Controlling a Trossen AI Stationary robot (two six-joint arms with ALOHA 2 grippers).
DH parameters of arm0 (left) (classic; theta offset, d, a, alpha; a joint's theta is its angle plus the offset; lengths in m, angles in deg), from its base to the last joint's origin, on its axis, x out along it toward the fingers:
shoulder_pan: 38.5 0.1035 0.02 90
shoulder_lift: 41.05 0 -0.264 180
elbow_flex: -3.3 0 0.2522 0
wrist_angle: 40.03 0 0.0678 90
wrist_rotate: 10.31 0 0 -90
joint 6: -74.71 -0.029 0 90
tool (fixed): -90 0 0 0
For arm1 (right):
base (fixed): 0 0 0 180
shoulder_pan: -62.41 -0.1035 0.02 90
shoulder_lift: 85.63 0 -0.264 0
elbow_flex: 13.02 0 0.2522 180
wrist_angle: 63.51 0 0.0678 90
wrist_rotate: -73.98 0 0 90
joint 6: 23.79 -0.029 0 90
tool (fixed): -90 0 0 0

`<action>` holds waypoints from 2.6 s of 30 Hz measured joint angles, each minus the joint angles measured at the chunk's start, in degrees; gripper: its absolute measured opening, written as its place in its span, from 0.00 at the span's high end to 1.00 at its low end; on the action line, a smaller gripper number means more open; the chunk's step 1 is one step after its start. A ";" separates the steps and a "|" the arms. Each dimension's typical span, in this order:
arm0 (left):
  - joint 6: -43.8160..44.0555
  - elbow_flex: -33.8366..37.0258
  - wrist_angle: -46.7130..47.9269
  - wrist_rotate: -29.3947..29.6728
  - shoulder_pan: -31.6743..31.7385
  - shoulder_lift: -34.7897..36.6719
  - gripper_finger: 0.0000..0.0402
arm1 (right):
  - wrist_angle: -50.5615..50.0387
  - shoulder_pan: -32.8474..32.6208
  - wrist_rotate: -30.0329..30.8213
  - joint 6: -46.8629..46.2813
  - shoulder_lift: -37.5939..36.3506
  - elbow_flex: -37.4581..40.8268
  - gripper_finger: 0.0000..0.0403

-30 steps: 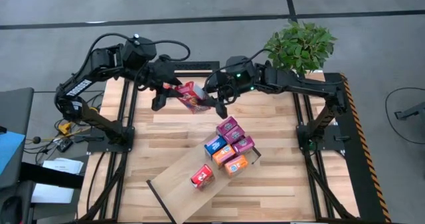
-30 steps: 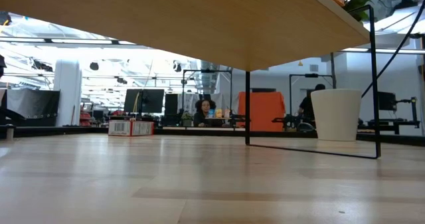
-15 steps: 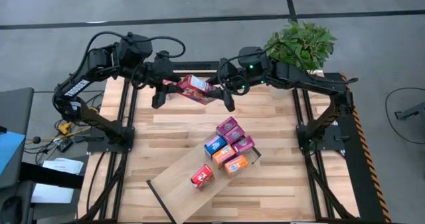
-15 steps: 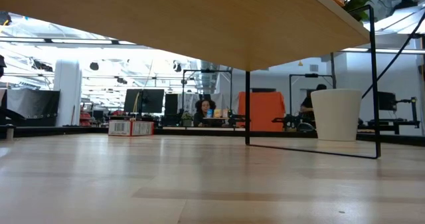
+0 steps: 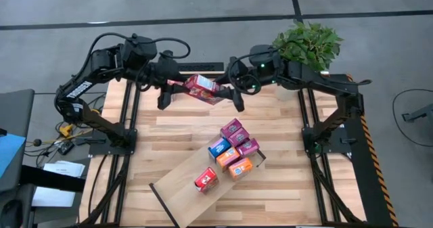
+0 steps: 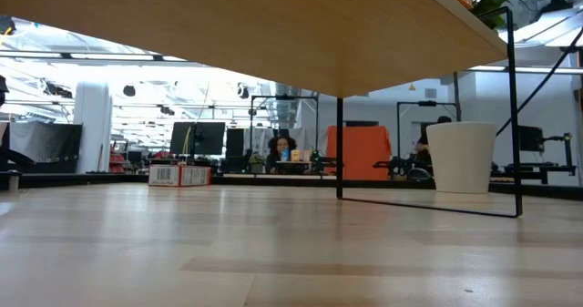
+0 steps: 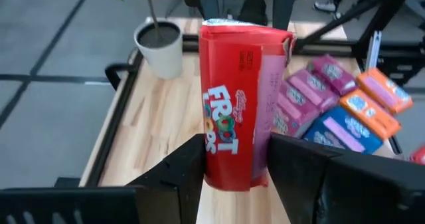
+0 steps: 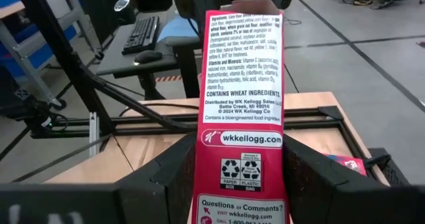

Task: Stack cereal on shelf
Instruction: Put the bottom red cereal box onto the shelf

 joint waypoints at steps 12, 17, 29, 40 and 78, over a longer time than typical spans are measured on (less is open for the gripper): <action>0.58 -0.07 -0.34 1.94 0.04 1.80 0.65 | -2.85 1.49 -0.06 1.05 -3.24 0.02 0.48; -1.97 -0.07 0.12 0.46 0.04 2.38 0.64 | -2.63 1.17 -0.27 1.03 -3.22 0.02 0.48; -5.00 -0.09 -5.88 1.23 -0.56 0.98 0.22 | -2.41 0.48 -0.11 1.43 -3.13 0.02 0.47; -3.87 -0.02 -7.71 -4.29 -0.96 0.66 0.11 | -0.95 0.26 -0.11 2.95 -1.41 -0.09 0.47; -4.54 -0.02 -7.22 -5.58 -0.94 -3.45 0.49 | 2.31 -2.04 -0.47 2.50 0.77 0.00 0.43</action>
